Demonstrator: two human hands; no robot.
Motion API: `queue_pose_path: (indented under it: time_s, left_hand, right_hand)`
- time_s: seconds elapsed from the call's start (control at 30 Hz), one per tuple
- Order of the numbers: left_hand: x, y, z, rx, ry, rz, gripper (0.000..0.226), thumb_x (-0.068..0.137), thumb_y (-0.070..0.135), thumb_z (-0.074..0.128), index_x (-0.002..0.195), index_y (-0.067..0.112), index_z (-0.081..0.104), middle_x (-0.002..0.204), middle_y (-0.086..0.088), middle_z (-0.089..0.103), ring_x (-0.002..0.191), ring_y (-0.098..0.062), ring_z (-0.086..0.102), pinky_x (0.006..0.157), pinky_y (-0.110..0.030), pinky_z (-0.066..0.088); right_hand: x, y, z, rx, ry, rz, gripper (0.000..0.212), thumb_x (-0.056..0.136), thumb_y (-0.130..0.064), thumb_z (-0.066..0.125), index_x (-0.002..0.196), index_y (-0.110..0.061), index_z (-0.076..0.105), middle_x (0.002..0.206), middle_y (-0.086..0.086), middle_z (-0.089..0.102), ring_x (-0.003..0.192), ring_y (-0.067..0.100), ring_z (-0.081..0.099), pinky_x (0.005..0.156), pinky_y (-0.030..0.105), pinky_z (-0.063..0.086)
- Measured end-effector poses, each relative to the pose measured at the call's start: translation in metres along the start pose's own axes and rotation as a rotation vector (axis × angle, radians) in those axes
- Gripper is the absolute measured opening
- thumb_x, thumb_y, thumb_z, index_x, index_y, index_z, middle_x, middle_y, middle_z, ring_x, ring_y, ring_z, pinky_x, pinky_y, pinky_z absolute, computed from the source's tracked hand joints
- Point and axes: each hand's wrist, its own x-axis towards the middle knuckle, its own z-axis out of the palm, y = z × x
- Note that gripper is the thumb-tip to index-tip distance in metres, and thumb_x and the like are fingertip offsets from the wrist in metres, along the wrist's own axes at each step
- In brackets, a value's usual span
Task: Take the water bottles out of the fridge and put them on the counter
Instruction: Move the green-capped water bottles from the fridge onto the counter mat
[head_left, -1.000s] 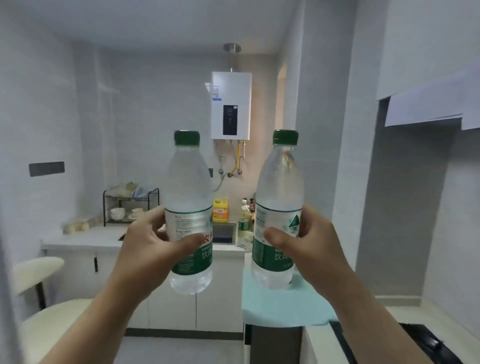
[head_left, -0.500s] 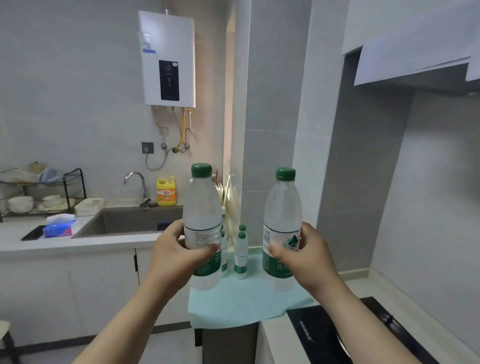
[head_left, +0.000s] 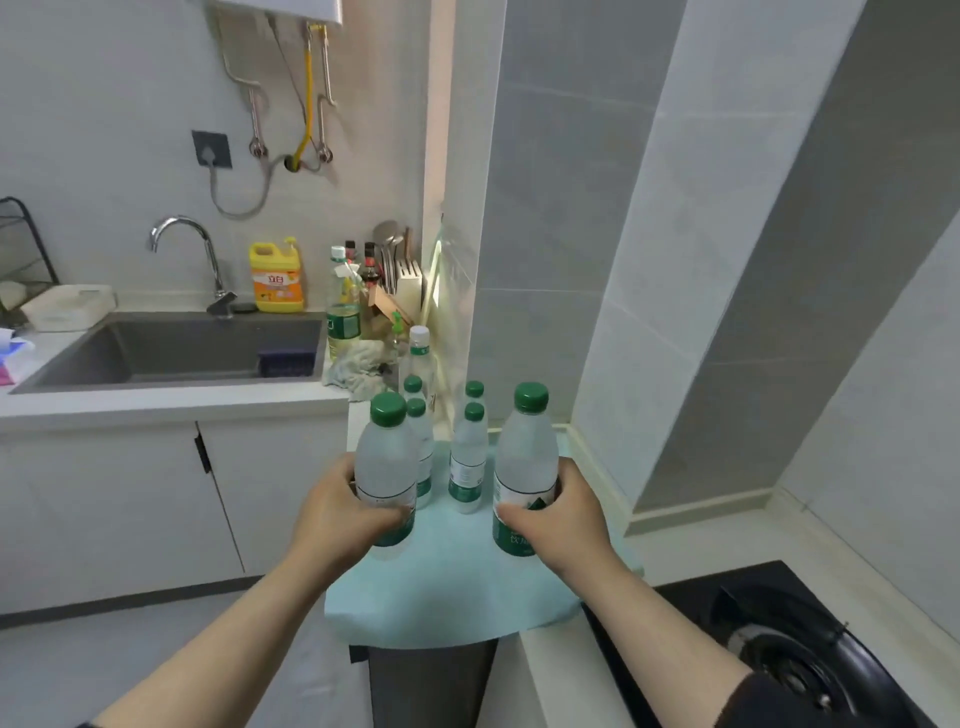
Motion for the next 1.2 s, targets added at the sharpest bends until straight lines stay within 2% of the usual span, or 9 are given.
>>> queue_pose_path:
  time_s: [0.13,0.2,0.27,0.43,0.73,0.87,1.0,1.1,1.2]
  left_hand:
    - [0.037,-0.052,0.031,0.041,-0.012,-0.052,0.05,0.051,0.025,0.084,0.093,0.036,0.061,0.091,0.01,0.071,0.083,-0.014,0.067,0.072,-0.042,0.06]
    - [0.052,-0.07,0.042,0.064,-0.016,-0.061,0.05,0.051,0.026,0.083,0.096,0.034,0.062,0.09,0.01,0.071,0.082,-0.014,0.068,0.067,-0.038,0.059]
    - [0.069,-0.084,0.052,0.094,-0.026,-0.064,0.051,0.051,0.03,0.081,0.097,0.037,0.061,0.088,0.012,0.07,0.081,-0.009,0.067,0.06,-0.028,0.054]
    - [0.097,-0.114,0.073,0.105,-0.024,-0.092,0.047,0.05,0.034,0.082,0.09,0.042,0.058,0.087,0.02,0.067,0.075,0.007,0.061,0.058,-0.02,0.047]
    - [0.112,-0.146,0.083,0.126,-0.059,-0.134,0.048,0.053,0.038,0.082,0.091,0.045,0.053,0.091,0.022,0.065,0.081,0.018,0.057,0.058,-0.015,0.044]
    - [0.113,-0.154,0.081,0.088,-0.095,-0.135,0.058,0.055,0.046,0.082,0.105,0.045,0.052,0.101,0.024,0.064,0.089,0.012,0.058,0.066,-0.016,0.045]
    - [0.109,-0.158,0.083,0.052,-0.128,-0.147,0.061,0.062,0.035,0.085,0.115,0.038,0.054,0.108,0.017,0.064,0.103,-0.005,0.061,0.075,-0.023,0.048]
    - [0.102,-0.148,0.073,0.051,-0.171,-0.152,0.085,0.06,0.038,0.086,0.136,0.038,0.045,0.133,0.016,0.057,0.122,-0.011,0.053,0.089,-0.028,0.045]
    - [0.091,-0.12,0.04,0.106,-0.066,-0.131,0.115,0.059,0.056,0.081,0.154,0.034,0.02,0.158,0.01,0.031,0.139,-0.019,0.037,0.106,-0.038,0.036]
  right_hand:
    - [0.041,0.049,0.037,-0.078,-0.05,0.054,0.045,0.055,-0.036,0.081,0.09,-0.037,0.053,0.091,-0.017,0.066,0.082,-0.003,0.062,0.056,0.013,0.043]
    - [0.056,0.067,0.055,-0.103,-0.07,0.064,0.043,0.057,-0.036,0.082,0.089,-0.038,0.053,0.09,-0.018,0.066,0.081,-0.005,0.061,0.057,0.014,0.043]
    - [0.069,0.084,0.073,-0.118,-0.079,0.064,0.041,0.06,-0.034,0.083,0.086,-0.039,0.052,0.087,-0.021,0.064,0.079,-0.008,0.059,0.057,0.012,0.042]
    - [0.088,0.12,0.105,-0.124,-0.056,0.105,0.039,0.062,-0.031,0.085,0.084,-0.036,0.054,0.086,-0.017,0.066,0.076,-0.008,0.06,0.053,0.007,0.041]
    - [0.105,0.143,0.125,-0.071,-0.053,0.127,0.044,0.063,-0.035,0.088,0.093,-0.032,0.056,0.091,-0.014,0.068,0.076,-0.007,0.062,0.054,0.005,0.043]
    - [0.107,0.15,0.13,-0.083,-0.074,0.123,0.049,0.063,-0.038,0.087,0.097,-0.034,0.051,0.097,-0.012,0.065,0.083,0.001,0.064,0.058,0.011,0.044]
    - [0.107,0.154,0.129,-0.079,-0.117,0.152,0.051,0.063,-0.037,0.086,0.095,-0.039,0.047,0.097,-0.016,0.065,0.08,-0.007,0.061,0.054,0.005,0.043]
    - [0.104,0.144,0.121,-0.072,-0.17,0.152,0.051,0.066,-0.033,0.085,0.098,-0.042,0.047,0.105,-0.019,0.061,0.088,-0.011,0.058,0.057,0.003,0.043]
    - [0.098,0.118,0.102,-0.049,-0.129,0.077,0.072,0.075,-0.042,0.077,0.136,-0.034,0.04,0.137,-0.015,0.048,0.122,0.002,0.048,0.09,0.015,0.039]
